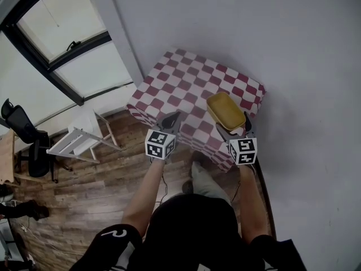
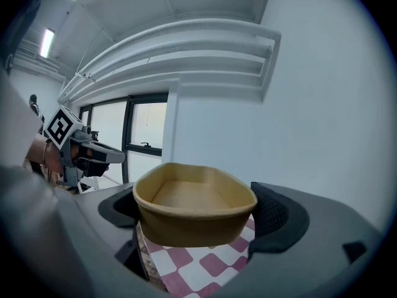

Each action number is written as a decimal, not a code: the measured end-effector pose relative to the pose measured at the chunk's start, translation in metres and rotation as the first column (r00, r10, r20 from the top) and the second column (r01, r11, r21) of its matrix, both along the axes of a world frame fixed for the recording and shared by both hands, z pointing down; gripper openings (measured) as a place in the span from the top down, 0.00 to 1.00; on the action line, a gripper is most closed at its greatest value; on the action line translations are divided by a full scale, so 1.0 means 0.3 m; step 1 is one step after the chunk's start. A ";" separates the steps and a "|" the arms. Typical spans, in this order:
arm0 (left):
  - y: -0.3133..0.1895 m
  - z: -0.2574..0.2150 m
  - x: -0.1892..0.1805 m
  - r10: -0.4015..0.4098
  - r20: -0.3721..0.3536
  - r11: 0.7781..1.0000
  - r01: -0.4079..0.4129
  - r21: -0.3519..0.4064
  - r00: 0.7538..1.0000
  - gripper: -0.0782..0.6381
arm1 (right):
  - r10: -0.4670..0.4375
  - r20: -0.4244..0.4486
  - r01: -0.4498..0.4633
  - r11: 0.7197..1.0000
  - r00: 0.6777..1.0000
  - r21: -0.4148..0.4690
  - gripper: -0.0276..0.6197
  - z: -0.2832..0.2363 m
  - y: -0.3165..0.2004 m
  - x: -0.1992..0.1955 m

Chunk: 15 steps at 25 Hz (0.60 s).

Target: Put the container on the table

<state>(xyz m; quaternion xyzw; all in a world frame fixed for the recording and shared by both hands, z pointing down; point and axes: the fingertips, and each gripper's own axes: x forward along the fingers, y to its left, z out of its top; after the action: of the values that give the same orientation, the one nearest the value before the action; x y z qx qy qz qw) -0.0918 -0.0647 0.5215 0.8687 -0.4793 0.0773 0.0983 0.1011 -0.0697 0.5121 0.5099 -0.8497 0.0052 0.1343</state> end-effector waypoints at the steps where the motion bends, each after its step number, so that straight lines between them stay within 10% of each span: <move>1: -0.004 0.000 -0.010 -0.004 -0.003 1.000 0.004 0.000 1.000 0.86 | -0.001 -0.001 0.001 1.000 1.000 -0.001 0.12 0.002 -0.007 -0.005; 15: -0.249 0.035 -0.072 0.010 0.003 1.000 -0.010 0.006 1.000 0.86 | -0.011 0.005 0.011 1.000 1.000 -0.002 0.12 0.051 -0.283 -0.079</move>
<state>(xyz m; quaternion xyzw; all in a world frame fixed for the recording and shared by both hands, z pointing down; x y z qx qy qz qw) -0.1135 -0.1395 0.5319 0.8713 -0.4752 0.0777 0.0946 0.0774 -0.1545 0.5273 0.5052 -0.8526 0.0067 0.1330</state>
